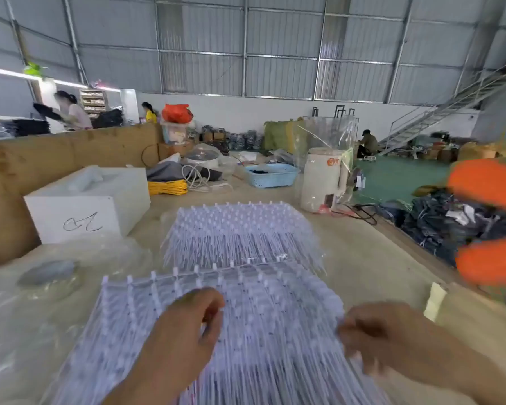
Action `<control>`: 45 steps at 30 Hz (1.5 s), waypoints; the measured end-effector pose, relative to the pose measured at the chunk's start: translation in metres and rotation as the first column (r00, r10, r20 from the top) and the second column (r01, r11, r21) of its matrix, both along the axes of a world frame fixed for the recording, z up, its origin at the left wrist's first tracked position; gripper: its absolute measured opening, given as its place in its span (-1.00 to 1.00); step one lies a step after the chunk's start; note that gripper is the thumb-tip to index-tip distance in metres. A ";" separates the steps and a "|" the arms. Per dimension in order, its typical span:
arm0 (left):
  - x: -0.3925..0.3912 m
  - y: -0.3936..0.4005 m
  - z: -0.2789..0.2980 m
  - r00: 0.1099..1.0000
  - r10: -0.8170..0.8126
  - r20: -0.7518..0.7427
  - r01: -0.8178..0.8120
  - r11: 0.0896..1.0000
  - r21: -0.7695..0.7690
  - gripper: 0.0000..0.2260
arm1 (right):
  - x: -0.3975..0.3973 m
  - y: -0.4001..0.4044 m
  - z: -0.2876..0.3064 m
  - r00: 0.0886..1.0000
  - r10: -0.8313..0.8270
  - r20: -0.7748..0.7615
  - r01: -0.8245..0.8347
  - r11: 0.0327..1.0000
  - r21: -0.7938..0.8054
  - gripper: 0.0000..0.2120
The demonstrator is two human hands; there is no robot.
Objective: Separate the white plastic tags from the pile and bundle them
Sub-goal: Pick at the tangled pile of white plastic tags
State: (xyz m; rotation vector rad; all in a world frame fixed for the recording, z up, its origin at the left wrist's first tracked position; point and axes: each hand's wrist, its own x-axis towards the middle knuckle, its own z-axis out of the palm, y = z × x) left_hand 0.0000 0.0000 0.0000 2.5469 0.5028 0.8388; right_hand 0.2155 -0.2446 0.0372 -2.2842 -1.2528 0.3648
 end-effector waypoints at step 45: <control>0.035 -0.024 0.065 0.987 0.086 -0.134 0.001 0.841 0.541 -0.59 | -0.032 0.085 -0.011 0.601 0.187 -0.777 0.607 0.526 0.596 -0.91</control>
